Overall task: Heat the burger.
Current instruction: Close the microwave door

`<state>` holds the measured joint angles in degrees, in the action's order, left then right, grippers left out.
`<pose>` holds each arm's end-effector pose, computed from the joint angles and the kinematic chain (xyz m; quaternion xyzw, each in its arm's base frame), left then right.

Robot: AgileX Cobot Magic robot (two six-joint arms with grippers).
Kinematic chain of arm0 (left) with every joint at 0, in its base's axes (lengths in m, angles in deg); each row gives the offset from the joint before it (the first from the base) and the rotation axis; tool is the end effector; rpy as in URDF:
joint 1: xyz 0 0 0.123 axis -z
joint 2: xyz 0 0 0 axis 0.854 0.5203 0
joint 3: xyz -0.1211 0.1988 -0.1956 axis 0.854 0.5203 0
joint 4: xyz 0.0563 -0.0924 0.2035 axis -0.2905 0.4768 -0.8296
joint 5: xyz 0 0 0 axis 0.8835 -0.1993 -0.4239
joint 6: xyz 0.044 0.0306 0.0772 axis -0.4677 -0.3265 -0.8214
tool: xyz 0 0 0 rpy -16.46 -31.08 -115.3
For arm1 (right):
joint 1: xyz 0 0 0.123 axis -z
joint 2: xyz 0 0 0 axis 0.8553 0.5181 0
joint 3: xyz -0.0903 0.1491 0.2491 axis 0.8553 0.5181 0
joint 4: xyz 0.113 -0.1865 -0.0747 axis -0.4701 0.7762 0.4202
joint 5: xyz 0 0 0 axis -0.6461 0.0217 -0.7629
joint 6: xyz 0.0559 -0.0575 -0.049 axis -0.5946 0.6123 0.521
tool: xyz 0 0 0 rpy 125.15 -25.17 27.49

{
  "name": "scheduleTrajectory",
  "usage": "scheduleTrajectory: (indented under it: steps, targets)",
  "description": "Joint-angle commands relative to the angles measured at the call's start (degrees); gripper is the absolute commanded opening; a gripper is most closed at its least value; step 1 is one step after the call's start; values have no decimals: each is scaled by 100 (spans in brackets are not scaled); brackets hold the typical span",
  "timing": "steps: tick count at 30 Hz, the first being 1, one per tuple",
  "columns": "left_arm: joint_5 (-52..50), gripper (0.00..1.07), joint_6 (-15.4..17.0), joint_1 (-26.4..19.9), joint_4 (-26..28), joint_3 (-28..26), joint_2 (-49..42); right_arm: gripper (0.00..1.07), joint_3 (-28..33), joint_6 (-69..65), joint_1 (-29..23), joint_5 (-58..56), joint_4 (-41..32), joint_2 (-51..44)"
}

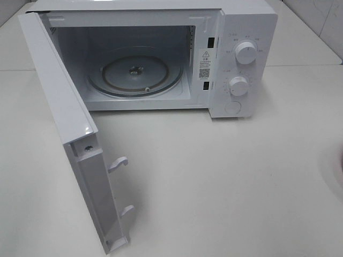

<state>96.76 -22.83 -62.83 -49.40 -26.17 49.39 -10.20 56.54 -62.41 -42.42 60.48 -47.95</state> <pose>-0.0297 -0.0021 0.2918 -0.0290 0.7946 0.0222 0.6060 -0.0360 -0.0067 0.2706 -0.0265 0.8296 -0.0109 0.5576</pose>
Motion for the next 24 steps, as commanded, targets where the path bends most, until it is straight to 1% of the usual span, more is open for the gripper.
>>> scheduleTrajectory:
  steps: [1, 2, 5, 7, 8, 9, 10, 11, 12, 13, 14, 15, 16, 17, 18, 19, 20, 21, 22, 23, 24]
  targets:
    - [-688, 101, 126, -23, 0, -6, 407, 52, 6, 52, 6, 52, -11, -155]
    - [-1020, 101, 115, 29, 40, 57, 630, 52, 6, 52, 6, 52, -11, -155]
    - [-1197, 101, 92, 29, 57, 109, 710, 52, 6, 52, 6, 52, -11, -155]
    - [-2286, 98, -69, 29, 57, 384, 1152, 52, 6, 52, 6, 52, -11, -155]
    - [-2286, 98, -69, 29, 57, 384, 1152, 52, 6, 52, 6, 52, -11, -155]
    - [-2521, 96, -120, 29, 57, 453, 1295, 52, 6, 52, 6, 52, -11, -155]
    - [-3094, 87, -292, 29, 57, 630, 1599, 52, 6, 52, 6, 52, -11, -155]
    - [-3094, 87, -292, 29, 57, 630, 1599, 52, 6, 52, 6, 52, -11, -155]
    - [-3415, 77, -384, 29, 57, 733, 1730, 52, 6, 52, 6, 52, -11, -155]
    - [-3415, 77, -384, 29, 57, 733, 1730, 52, 6, 52, 6, 52, -11, -155]
    - [-3976, 46, -458, 29, 57, 900, 2051, 52, 6, 52, 6, 52, -11, -155]
    - [-4612, 10, -453, 29, 57, 1031, 2412, 52, 6, 52, 6, 52, -11, -155]
    - [-4612, 10, -453, 29, 57, 1031, 2412, 52, 6, 52, 6, 52, -11, -155]
    - [-4882, 0, -476, 29, 34, 1094, 2624, 52, 6, 52, 6, 52, -11, -155]
    - [-5185, 0, -504, 29, 0, 1163, 3054, 52, 6, 52, 6, 52, -11, -155]
    - [-5185, 0, -504, 29, 0, 1163, 3054, 52, 6, 52, 6, 52, -11, -155]
    - [-5466, 0, -504, 29, 34, 1180, 3426, 52, 6, 52, 6, 52, -11, -155]
    - [-5466, 0, -504, 29, 34, 1180, 3426, 52, 6, 52, 6, 52, -11, -155]
    - [-5632, 0, -504, 29, 34, 1180, 3627, 52, 6, 52, 6, 52, -11, -155]
    - [-6045, 0, -504, 29, 34, 1180, 3982, 52, 6, 52, 6, 52, -11, -155]
    - [-6045, 0, -504, 29, 34, 1180, 3982, 52, 6, 52, 6, 52, -11, -155]
